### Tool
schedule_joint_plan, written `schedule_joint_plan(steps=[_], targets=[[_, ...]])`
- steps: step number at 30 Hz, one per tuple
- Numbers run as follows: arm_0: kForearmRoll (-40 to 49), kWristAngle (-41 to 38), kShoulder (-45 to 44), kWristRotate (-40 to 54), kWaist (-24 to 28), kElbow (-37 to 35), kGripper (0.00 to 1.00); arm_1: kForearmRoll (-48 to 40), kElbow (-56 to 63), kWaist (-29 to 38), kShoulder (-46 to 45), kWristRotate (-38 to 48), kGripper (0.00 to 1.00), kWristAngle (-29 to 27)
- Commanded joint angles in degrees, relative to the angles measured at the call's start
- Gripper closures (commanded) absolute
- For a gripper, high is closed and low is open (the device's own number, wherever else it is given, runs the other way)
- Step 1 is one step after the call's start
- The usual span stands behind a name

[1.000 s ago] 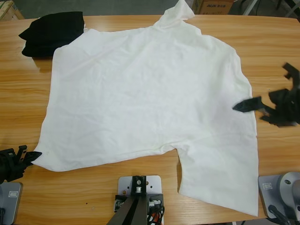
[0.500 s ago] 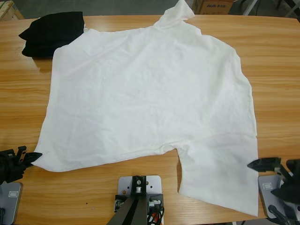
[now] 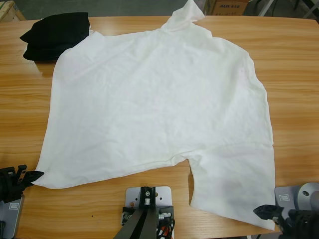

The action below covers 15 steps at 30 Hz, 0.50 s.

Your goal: Fold clothes

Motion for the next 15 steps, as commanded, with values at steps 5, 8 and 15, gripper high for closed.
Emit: schedule_joint_plan(steps=[5,8,15], targets=[[0.1,-0.8,-0.6,0.8,-0.4,1.7,1.000,-6.2,4.9,4.5,8.6,16.3,0.220,1.1],[0.1,-0.8,-0.3,0.8,-0.4,1.7,1.000,-5.9,4.7,4.6,8.9,17.0,0.241,0.2],[0.1,-0.7,-0.5,0.7,-0.4,1.8,1.000,-5.7,4.6,4.6,10.8,19.8,0.503,-2.6]])
